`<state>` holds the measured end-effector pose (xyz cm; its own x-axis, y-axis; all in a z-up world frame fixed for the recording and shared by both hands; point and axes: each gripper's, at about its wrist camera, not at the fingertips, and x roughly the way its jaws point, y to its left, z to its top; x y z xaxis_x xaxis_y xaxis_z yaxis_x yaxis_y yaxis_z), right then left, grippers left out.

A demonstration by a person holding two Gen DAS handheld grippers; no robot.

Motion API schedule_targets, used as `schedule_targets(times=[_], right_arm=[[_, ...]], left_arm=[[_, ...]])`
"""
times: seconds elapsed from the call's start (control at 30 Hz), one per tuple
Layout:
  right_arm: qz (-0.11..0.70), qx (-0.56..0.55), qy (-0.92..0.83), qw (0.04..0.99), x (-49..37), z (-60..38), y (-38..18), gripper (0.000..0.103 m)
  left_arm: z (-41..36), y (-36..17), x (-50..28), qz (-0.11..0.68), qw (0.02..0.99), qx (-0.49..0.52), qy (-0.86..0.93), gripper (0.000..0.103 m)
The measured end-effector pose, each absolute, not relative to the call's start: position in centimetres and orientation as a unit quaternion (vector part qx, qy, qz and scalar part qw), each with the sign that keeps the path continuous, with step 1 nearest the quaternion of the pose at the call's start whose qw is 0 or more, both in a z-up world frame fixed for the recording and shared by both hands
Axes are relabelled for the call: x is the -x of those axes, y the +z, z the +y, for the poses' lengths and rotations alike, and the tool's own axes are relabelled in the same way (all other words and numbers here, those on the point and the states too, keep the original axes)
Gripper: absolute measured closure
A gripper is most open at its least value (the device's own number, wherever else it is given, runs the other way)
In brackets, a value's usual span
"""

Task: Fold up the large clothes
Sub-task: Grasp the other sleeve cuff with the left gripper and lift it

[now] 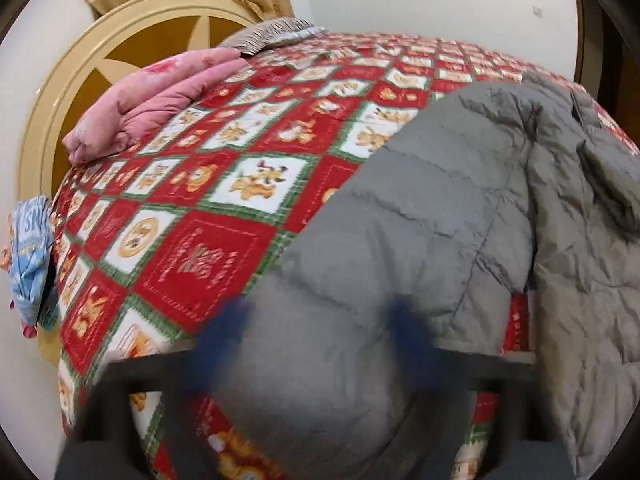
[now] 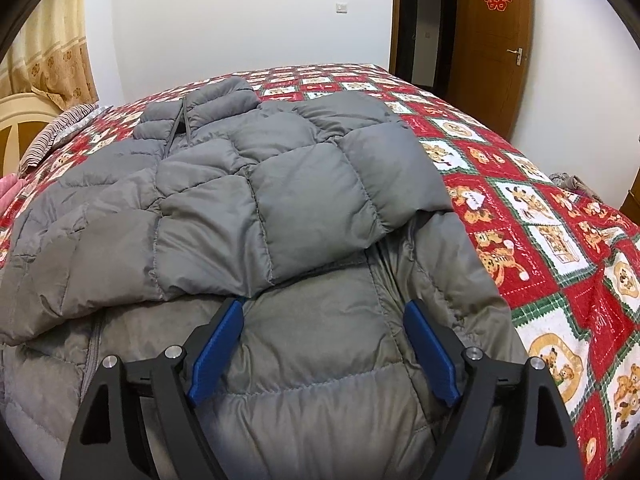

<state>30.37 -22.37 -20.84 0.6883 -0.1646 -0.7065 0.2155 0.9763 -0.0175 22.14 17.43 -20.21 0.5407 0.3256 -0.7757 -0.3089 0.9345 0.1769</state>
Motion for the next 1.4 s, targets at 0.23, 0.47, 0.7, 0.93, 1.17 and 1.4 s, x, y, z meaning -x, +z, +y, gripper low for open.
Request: schedule_targets(times=[0.23, 0.47, 0.7, 0.93, 1.17, 1.4], right_arm=[[0.373, -0.036, -0.048, 0.926, -28.0, -22.5, -18.8, 0.02], [0.334, 0.036, -0.055, 0.94, -25.3, -23.3, -15.6, 0.02], [0.329, 0.075, -0.087, 0.937, -24.4, -25.5, -15.8, 0.02], [0.344, 0.06, -0.085, 0.933, -24.4, -25.9, -17.6, 0.02], [0.355, 0.047, -0.09, 0.93, -24.1, -26.6, -18.6, 0.02], [0.383, 0.041, -0.083, 0.919, -25.0, -26.9, -19.8, 0.02]], left_arm=[[19.9, -15.0, -23.1, 0.389, 0.896, -0.036, 0.212, 0.093], [19.5, -7.3, -24.8, 0.309, 0.916, -0.079, 0.244, 0.095], [13.9, -1.3, -26.3, 0.243, 0.926, -0.147, 0.249, 0.097], [3.5, 1.6, -26.9, 0.194, 0.954, -0.169, 0.154, 0.099], [-1.1, -1.4, -27.2, 0.203, 0.96, -0.159, 0.107, 0.045], [5.3, -6.7, -26.3, 0.238, 0.941, -0.154, 0.184, 0.0]])
